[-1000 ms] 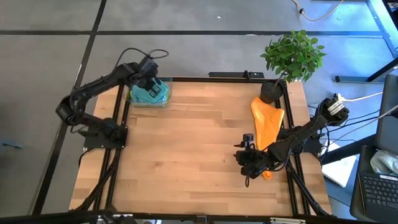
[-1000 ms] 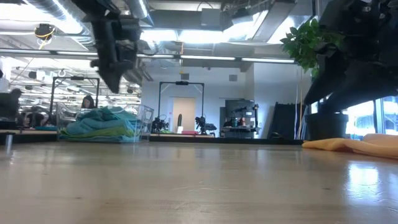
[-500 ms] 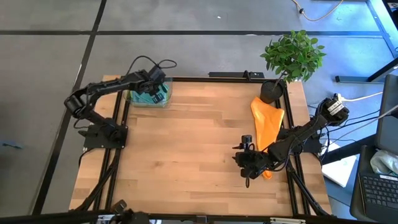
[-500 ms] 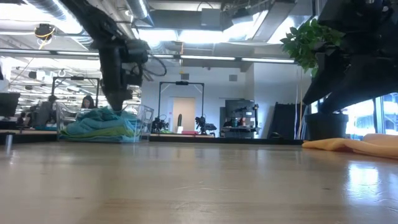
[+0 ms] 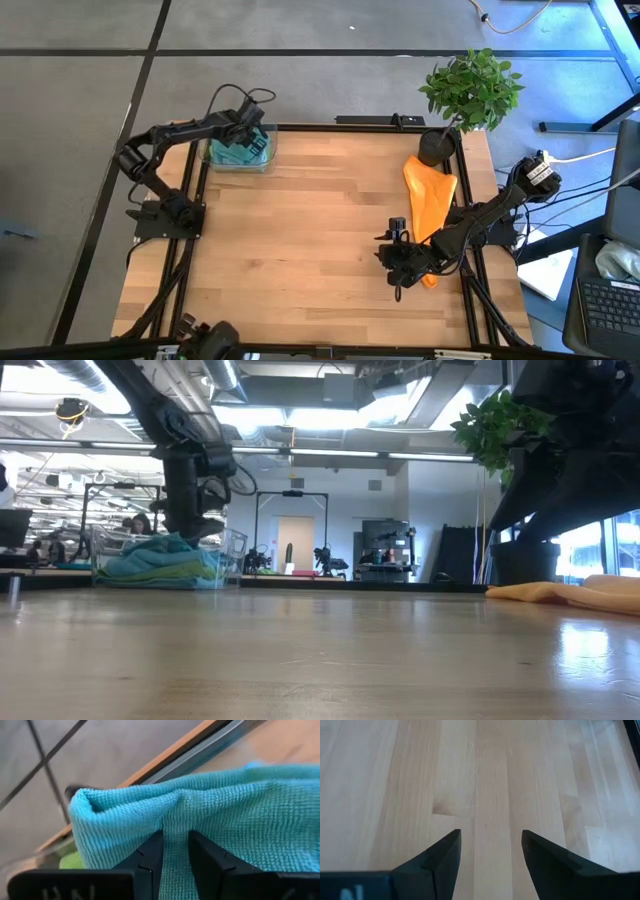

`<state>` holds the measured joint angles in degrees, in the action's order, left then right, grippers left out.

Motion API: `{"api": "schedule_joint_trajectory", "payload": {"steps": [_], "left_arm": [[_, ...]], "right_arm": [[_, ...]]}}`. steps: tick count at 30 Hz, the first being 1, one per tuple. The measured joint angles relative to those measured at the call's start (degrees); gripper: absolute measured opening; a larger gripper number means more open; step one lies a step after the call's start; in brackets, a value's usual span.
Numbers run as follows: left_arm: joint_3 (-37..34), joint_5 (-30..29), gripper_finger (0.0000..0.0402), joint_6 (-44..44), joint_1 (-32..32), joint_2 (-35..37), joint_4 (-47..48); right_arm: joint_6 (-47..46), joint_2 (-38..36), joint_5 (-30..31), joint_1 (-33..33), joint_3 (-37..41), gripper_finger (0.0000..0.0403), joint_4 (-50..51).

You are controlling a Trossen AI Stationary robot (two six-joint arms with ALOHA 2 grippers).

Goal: Fold microfiber towels
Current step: Stack the blue microfiber cloth on top of the light blue microfiber cloth in the transparent bin

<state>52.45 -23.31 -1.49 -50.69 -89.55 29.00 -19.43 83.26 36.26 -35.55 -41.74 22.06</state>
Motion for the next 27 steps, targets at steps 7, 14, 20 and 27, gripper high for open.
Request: {"api": "schedule_joint_trajectory", "payload": {"steps": [7, 14, 20, 27], "left_arm": [[0.0, -5.41, 0.0082, -4.41, -1.32, -2.35, 1.59], [0.0, -9.28, 0.0082, -5.15, -1.32, -2.39, 1.98], [0.0, -6.44, 0.0082, -4.1, 0.18, -1.81, 2.04], [0.0, -7.54, 0.0082, -2.46, 2.84, 3.5, 1.01]], "right_arm": [[-0.01, 0.0, -0.1, 0.0, 0.0, 0.0211, 0.15], [-0.3, 0.0, -0.05, 0.0, 0.0, 0.0211, 0.17], [-1.19, 0.0, -0.02, 0.0, 0.0, 0.0211, 0.33], [-1.17, 0.0, 0.03, 0.0, 0.0, 0.0211, 0.31]]}}
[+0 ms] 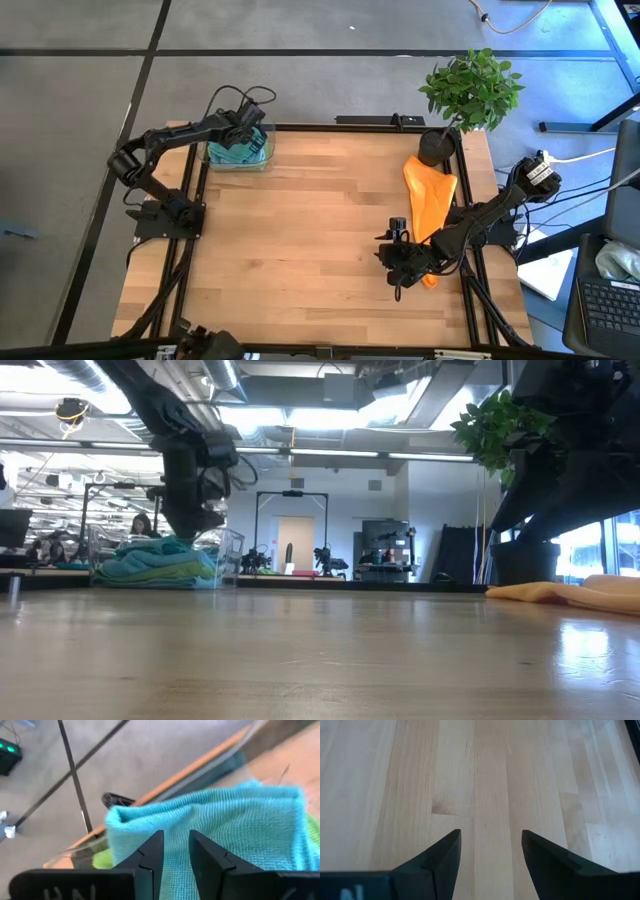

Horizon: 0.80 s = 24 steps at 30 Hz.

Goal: Fold microfiber towels
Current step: Stack the blue microfiber cloth on top of the light blue microfiber cloth in the transparent bin, then fold the orange microfiber cloth

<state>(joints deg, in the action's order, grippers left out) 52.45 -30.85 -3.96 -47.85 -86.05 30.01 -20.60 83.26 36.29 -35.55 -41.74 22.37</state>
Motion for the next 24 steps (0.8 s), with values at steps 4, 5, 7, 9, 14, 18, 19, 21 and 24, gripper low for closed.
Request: {"api": "schedule_joint_trajectory", "payload": {"steps": [4, 5, 7, 9, 14, 18, 19, 21, 24], "left_arm": [[0.0, 0.16, 0.0082, 0.03, 0.9, 4.94, 0.03], [0.0, 0.38, 0.0082, 0.02, 1.44, 6.29, 0.39], [0.0, 0.59, 0.0082, 0.03, 3.04, 9.33, 1.54], [0.0, 0.61, 0.0082, -0.01, 5.33, 12.74, 1.95], [0.0, 2.19, 0.0082, -2.84, 14.57, 21.69, 0.64], [-0.16, 1.99, 0.0082, -7.15, 26.04, 25.25, -3.88], [-0.77, 1.28, 0.0082, -7.72, 29.25, 25.27, -6.37], [-3.07, -1.29, 0.0082, -7.75, 35.23, 25.13, -10.95], [-7.43, -4.49, 0.0082, -7.46, 43.12, 24.16, -22.29]], "right_arm": [[-0.15, 0.0, 0.0, 0.0, 0.0, 0.0211, 0.0], [-0.16, 0.0, 0.0, 0.0, 0.0, 0.0211, -0.05], [-0.17, 0.0, 0.02, 0.0, 0.0, 0.0211, -0.35], [-0.17, 0.0, 0.02, 0.0, 0.0, 0.0211, -0.55], [-1.52, 0.0, 0.06, 0.03, 0.0, 0.0211, -0.55], [-1.68, 0.18, 0.37, 0.67, 0.0, 0.0211, -2.16], [-1.63, 0.49, 1.11, 0.91, 0.0, 0.0211, -3.16], [-1.62, 1.68, 2.48, 1.19, 0.0, 0.0211, -5.69], [-1.23, 3.97, 2.43, 1.81, 0.0, 0.0211, -9.61]]}}
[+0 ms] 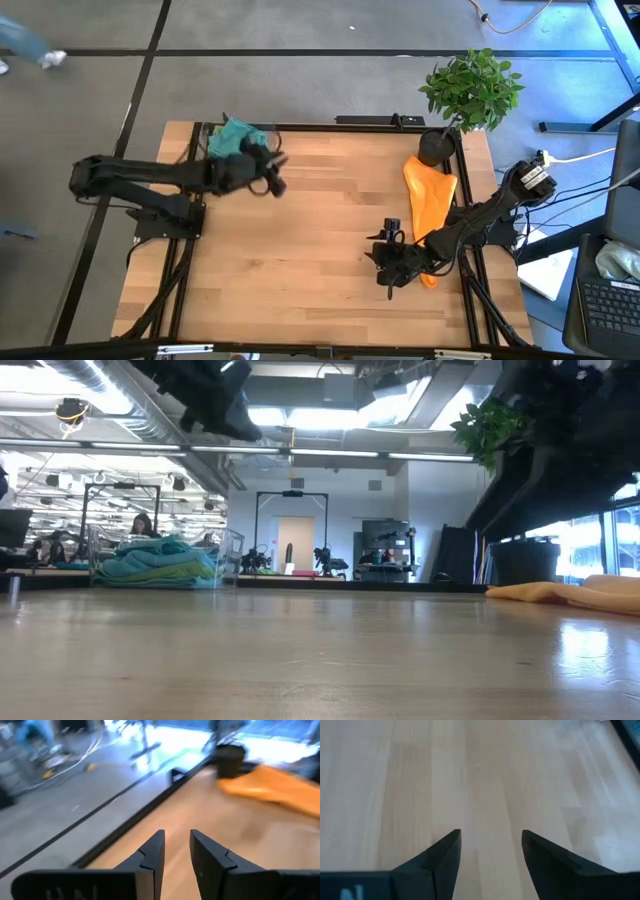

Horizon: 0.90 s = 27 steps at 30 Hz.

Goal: Fold microfiber towels
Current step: Fold the orange microfiber cloth

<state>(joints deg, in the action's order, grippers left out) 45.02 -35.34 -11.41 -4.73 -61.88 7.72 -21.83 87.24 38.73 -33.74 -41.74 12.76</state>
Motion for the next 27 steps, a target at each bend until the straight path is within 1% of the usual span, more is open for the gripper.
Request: {"api": "schedule_joint_trajectory", "payload": {"steps": [5, 7, 10, 16, 24, 27], "left_arm": [[-7.06, -0.39, 0.0082, 2.91, 8.88, -0.02, -16.55], [-8.99, 0.0, 0.0082, 3.34, 11.31, -0.09, -20.27], [-9.86, 1.02, 0.0082, 5.71, 13.51, -0.07, -24.68], [-9.14, 1.95, 0.0082, 6.04, 14.89, -0.05, -25.67], [-9.14, 1.95, 0.0082, 6.04, 14.93, -0.09, -25.39], [-9.14, 1.95, 0.0082, 6.3, 14.91, -0.09, -25.39]], "right_arm": [[2.67, 4.51, -0.64, 1.62, 0.0, 0.0211, -3.23], [3.43, 6.25, -0.4, 2.79, 0.0, 0.0211, -4.27], [4.86, 8.56, -0.22, 4.56, 0.01, 0.0211, -8.13], [6.1, 12.51, -1.38, 5.79, 0.0, 0.0211, -12.43], [5.87, 13.31, -1.46, 5.8, 0.0, 0.0211, -12.23], [5.82, 13.71, -2.81, 6.13, 0.0, 0.0211, -12.3]]}}
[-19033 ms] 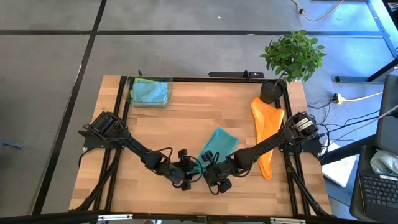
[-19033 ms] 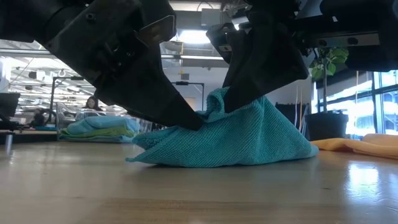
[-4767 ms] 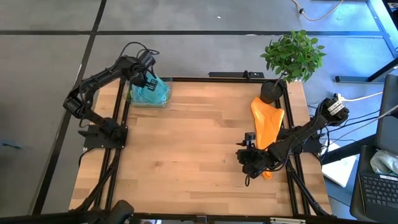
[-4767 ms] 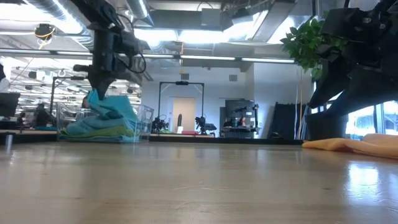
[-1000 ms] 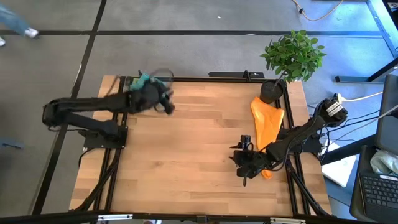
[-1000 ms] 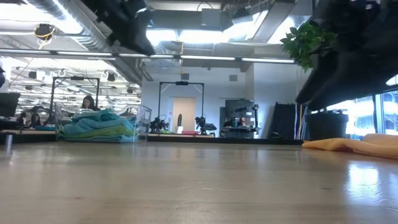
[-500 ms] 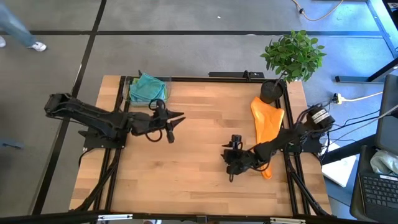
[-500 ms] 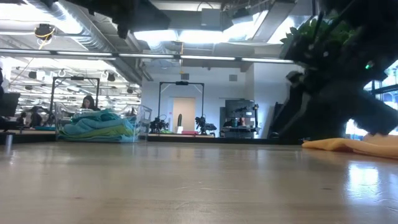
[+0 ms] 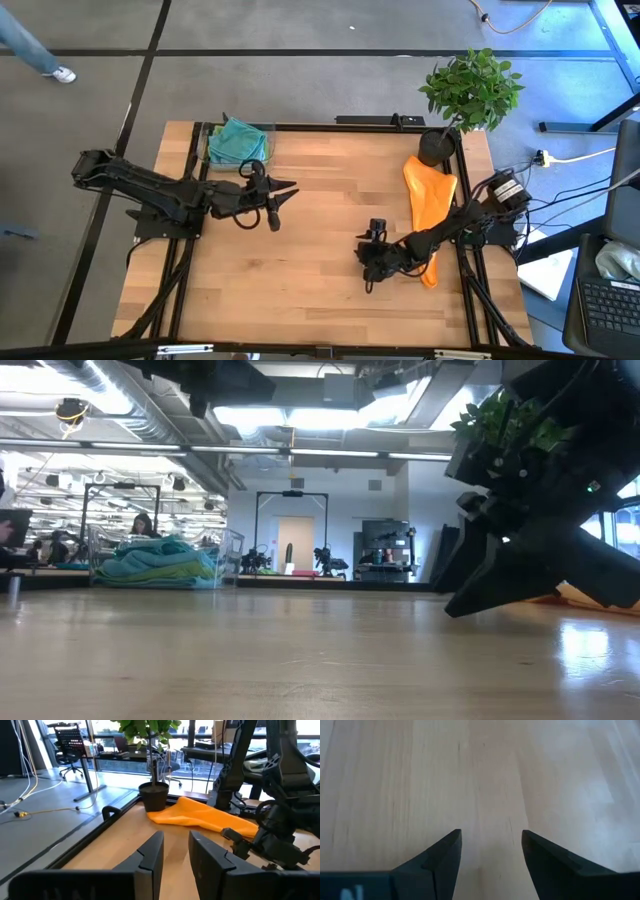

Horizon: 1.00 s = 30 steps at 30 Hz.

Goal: Fold microfiber towels
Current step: Fold the orange microfiber cloth

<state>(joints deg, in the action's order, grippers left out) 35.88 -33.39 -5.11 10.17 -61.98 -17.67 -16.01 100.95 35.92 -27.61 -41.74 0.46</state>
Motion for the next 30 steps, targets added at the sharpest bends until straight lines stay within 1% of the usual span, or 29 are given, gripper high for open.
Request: {"api": "schedule_joint_trajectory", "payload": {"steps": [5, 10, 14, 16, 18, 20, 22, 25, 30], "left_arm": [[0.0, 0.03, 0.0082, 2.24, 0.0, 0.0, 0.01], [0.0, 0.07, 0.0082, 2.26, 0.0, 0.0, 0.02], [-0.01, 0.09, 0.0082, 1.32, 0.0, -0.56, 0.28], [-0.02, 0.08, 0.0082, 1.13, -0.01, -0.55, 0.02], [-0.02, 0.09, 0.0082, 0.99, -0.02, -0.7, 0.01], [-0.02, 0.09, 0.0082, 0.99, -0.02, -0.72, 0.1], [-0.02, 0.07, 0.0082, 1.0, -0.02, -0.72, 0.01], [-0.02, 0.07, 0.0082, 1.12, -0.02, -0.72, 0.0], [-0.02, 0.08, 0.0082, 1.12, -0.02, -0.72, 0.0]], "right_arm": [[-0.17, 1.36, -1.61, 0.95, -0.07, 0.0211, -2.5], [-0.56, 1.45, -2.3, 1.26, -0.09, 0.0211, -3.16], [6.0, 1.42, -2.45, 1.26, -0.16, 0.0211, -3.33], [12.5, 1.43, -2.04, 1.26, -0.28, 0.0211, -4.14], [15.92, 1.73, 0.27, 1.2, -0.28, 0.0211, -6.91], [15.77, 1.72, 2.26, 1.29, -0.28, 0.0211, -10.64], [13.15, 1.66, 2.79, 1.33, -0.35, 0.0211, -13.26], [10.23, 1.66, 2.91, 1.24, -0.33, 0.0211, -13.03], [10.21, 1.66, 4.24, 1.46, -0.33, 0.0211, -12.36]]}}
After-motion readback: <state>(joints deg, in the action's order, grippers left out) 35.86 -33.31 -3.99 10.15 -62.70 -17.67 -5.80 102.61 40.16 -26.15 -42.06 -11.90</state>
